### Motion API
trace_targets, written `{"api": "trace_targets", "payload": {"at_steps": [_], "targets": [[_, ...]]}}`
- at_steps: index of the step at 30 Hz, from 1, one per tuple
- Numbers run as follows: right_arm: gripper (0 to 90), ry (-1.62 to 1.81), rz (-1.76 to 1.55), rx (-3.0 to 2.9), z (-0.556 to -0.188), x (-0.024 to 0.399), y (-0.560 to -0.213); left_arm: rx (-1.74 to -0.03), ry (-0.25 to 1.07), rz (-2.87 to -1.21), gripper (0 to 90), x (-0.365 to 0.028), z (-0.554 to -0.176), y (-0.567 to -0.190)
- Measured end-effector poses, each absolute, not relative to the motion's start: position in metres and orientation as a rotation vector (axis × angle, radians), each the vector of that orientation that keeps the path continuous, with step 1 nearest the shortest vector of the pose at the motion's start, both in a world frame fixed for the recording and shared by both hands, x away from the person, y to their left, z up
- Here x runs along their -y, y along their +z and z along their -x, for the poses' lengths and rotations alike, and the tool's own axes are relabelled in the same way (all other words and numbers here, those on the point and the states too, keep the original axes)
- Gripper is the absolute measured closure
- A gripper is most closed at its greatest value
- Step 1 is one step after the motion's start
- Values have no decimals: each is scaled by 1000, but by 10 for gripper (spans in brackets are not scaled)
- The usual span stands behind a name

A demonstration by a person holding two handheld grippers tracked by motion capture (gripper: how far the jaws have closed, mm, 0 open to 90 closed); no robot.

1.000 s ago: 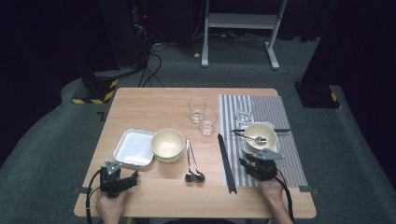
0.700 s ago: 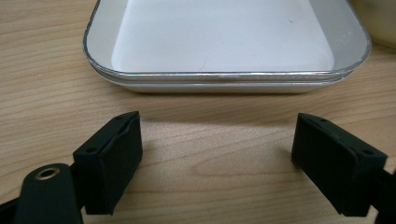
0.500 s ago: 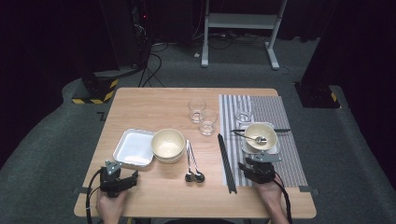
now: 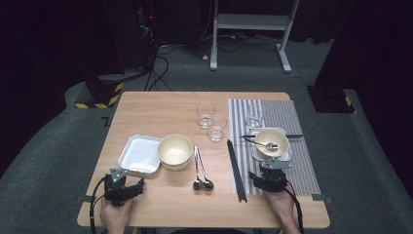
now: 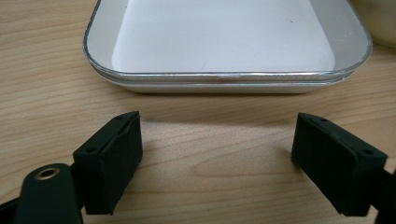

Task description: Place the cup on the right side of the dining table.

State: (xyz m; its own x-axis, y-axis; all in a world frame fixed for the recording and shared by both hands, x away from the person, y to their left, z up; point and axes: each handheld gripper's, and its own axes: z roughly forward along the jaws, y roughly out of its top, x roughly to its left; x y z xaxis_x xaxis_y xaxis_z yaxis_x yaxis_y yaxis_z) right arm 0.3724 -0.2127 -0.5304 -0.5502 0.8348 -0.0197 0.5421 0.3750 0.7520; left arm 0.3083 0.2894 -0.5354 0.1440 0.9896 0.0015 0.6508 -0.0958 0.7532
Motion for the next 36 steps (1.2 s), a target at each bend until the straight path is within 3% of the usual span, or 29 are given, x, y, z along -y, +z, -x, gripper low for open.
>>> {"api": "trace_targets", "payload": {"at_steps": [3, 36], "targets": [[353, 990, -1198, -2242, -372, 211, -530, -1571, 715, -1817, 167, -289, -308, -535], [351, 994, -1205, -2239, -372, 212, -531, -1575, 716, -1814, 167, -289, -308, -535]]}}
